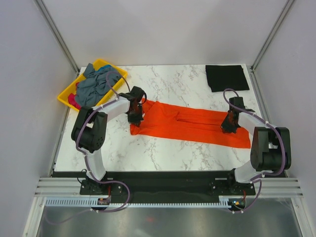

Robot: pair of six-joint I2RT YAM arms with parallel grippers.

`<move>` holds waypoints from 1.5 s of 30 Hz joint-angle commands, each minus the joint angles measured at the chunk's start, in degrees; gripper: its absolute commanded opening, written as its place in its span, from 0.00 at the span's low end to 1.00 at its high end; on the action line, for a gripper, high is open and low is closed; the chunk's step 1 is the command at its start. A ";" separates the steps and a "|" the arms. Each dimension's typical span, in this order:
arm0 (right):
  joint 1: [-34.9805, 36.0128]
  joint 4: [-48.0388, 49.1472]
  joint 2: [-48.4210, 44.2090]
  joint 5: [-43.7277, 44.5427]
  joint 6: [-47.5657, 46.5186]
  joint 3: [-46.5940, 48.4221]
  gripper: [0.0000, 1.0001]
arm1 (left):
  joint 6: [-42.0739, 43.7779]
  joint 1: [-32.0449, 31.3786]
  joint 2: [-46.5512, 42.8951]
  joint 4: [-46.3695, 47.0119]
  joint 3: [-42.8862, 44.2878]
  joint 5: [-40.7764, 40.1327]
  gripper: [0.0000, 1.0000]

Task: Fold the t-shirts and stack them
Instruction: Fold the tshirt

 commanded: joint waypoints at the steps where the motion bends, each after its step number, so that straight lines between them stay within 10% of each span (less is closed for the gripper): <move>1: -1.67 -0.95 1.94 7.26 -0.89 -3.23 0.03 | -0.26 0.54 -2.77 -3.40 1.35 -5.26 0.04; 27: -1.76 -3.41 -10.46 -3.82 -1.60 8.90 0.25 | 7.73 4.41 8.81 5.91 23.13 15.65 0.20; 45: -1.76 3.08 -13.45 -1.28 3.14 10.13 0.23 | 7.21 4.76 27.27 4.42 37.09 7.39 0.14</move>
